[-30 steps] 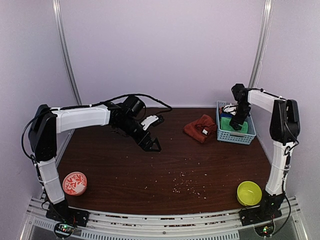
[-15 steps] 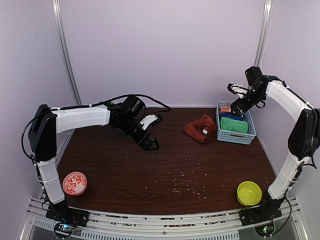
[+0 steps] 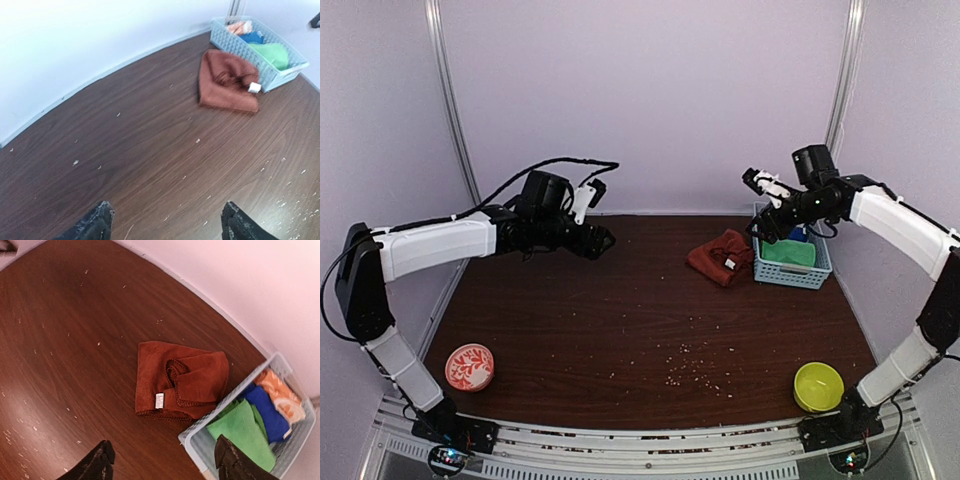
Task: Roll the towels
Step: Pick up the towel from the corner of the board.
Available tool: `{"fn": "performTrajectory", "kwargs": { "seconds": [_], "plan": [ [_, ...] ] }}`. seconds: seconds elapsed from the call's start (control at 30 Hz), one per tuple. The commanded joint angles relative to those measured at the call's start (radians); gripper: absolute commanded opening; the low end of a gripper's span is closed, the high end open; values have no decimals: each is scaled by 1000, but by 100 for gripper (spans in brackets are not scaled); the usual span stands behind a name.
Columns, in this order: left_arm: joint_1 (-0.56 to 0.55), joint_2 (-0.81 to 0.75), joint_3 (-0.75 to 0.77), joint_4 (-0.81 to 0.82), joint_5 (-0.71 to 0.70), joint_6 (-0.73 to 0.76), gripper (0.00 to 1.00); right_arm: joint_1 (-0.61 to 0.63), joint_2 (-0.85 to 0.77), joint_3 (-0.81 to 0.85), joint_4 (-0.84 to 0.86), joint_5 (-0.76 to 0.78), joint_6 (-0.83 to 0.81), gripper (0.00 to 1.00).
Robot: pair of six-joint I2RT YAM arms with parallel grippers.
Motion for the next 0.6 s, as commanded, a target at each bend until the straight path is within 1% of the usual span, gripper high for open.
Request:
{"fn": "performTrajectory", "kwargs": {
  "seconds": [0.0,0.03,0.13,0.2,0.27,0.37,0.47,0.57],
  "plan": [
    [-5,49,59,113,122,-90,68,126,145,37,78,251,-20,55],
    [-5,57,62,114,122,-124,67,147,203,73,57,322,-23,50],
    [-23,53,27,145,150,-179,65,165,344,179,-4,438,-2,42],
    [-50,37,-7,167,176,-177,62,165,398,205,13,474,6,40],
    [-81,27,-18,154,196,-162,58,165,437,229,19,496,5,38],
    [-129,18,-24,109,146,-144,56,169,485,239,31,538,0,35],
    [-175,7,-41,88,102,-113,55,169,506,220,72,591,-7,34],
    [-216,-4,-56,88,90,-79,55,167,530,215,99,616,-14,34]
  ]
}}
